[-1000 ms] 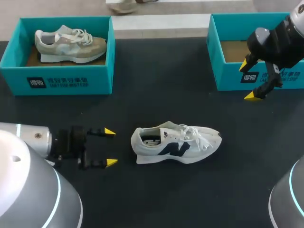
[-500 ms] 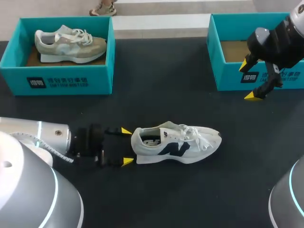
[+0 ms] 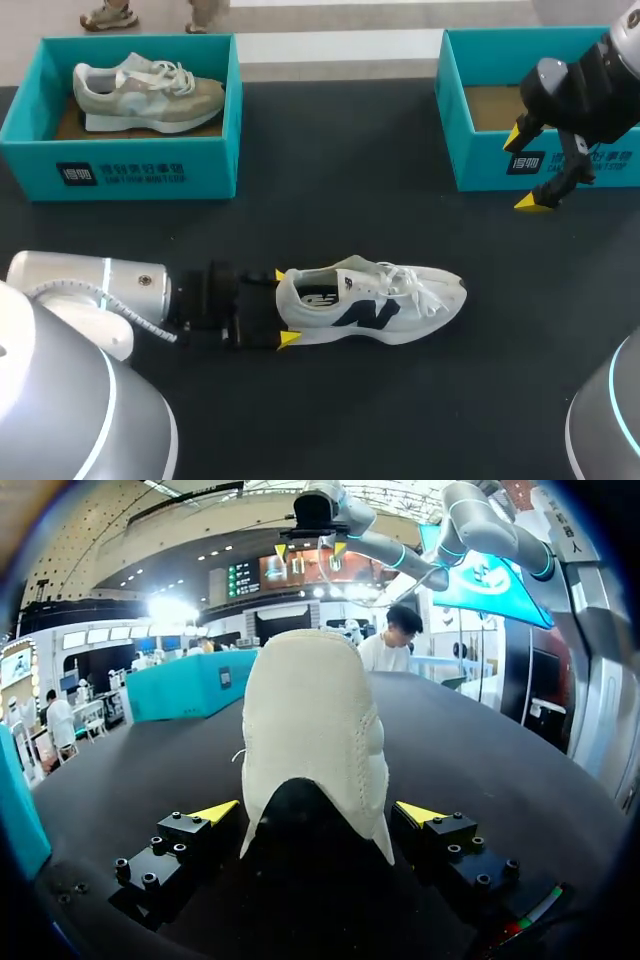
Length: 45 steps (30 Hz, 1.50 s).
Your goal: Take the shoe out of the shoebox, open the shoe tongue, remove and reinsert the insole, then place the shoe into the shoebox
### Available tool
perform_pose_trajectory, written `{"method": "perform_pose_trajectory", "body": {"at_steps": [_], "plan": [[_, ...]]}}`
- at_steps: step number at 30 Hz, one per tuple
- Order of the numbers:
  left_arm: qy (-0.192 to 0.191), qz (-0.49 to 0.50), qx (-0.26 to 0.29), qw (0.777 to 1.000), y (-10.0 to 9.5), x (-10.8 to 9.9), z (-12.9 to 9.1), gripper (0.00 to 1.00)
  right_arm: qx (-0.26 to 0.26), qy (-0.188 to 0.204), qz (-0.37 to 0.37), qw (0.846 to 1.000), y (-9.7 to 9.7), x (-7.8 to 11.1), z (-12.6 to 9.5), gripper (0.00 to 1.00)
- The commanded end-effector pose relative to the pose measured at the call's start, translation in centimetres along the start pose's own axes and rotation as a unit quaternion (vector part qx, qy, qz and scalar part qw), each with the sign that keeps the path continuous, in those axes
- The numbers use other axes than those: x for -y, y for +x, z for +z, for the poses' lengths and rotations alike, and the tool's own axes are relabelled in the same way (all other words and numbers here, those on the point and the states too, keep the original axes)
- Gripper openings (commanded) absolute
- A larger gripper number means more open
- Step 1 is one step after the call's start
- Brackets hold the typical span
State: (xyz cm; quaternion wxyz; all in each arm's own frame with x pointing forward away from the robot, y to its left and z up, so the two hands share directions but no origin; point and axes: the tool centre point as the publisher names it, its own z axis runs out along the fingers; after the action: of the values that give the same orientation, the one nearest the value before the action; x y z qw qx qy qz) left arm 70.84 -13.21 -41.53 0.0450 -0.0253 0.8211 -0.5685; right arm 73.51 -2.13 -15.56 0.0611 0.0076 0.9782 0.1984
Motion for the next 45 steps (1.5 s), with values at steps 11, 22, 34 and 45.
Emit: {"method": "perform_pose_trajectory", "body": {"at_steps": [11,22,34,45], "plan": [[0.014,-0.006,0.012,1.000,0.3,0.5,2.1,1.00,-0.002,0.002,0.000,1.000,-0.2,-0.1,0.1,1.00],[0.016,-0.009,0.015,1.000,-0.1,0.8,3.1,1.00,-0.002,0.002,0.000,1.000,-0.2,-0.1,0.1,1.00],[0.004,-0.011,-0.001,1.000,0.2,1.0,3.4,0.00,-0.002,0.002,0.000,1.000,-0.2,-0.1,0.1,1.00],[-0.007,-0.012,-0.002,1.000,0.4,0.3,1.4,0.00,-0.002,0.002,0.000,1.000,-0.2,-0.1,0.1,1.00]]}}
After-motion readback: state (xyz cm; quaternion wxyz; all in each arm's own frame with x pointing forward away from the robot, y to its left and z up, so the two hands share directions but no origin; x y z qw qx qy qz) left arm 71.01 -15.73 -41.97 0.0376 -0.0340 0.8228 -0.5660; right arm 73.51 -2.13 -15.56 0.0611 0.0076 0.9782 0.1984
